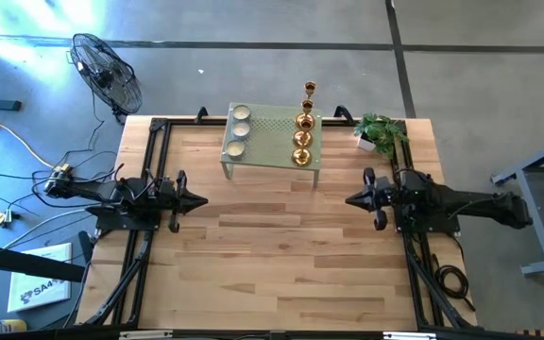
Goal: Stock candles and holders on shelf
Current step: Return to Home Position
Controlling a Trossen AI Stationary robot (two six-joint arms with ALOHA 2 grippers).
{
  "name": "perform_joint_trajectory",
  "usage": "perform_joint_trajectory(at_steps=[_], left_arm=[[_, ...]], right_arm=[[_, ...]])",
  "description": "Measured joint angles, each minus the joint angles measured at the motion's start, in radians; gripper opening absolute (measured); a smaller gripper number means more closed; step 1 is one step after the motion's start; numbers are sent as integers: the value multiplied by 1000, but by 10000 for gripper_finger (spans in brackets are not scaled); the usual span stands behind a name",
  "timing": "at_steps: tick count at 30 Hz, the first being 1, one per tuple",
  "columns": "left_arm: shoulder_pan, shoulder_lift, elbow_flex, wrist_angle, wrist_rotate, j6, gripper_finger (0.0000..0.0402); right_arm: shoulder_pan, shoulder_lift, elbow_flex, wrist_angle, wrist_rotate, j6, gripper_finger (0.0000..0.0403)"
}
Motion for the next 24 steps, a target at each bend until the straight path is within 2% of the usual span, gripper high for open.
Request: perform_joint_trajectory(at_steps=[14, 21, 24], left_arm=[[0, 0, 0, 1, 0, 0, 1], [0, 0, 0, 1, 0, 0, 1], [0, 0, 0, 1, 0, 0, 1]], right_arm=[[0, -82, 0, -30, 187, -43, 0], [0, -82, 0, 18, 369, -37, 0], [0, -82, 1, 16, 360, -43, 0]])
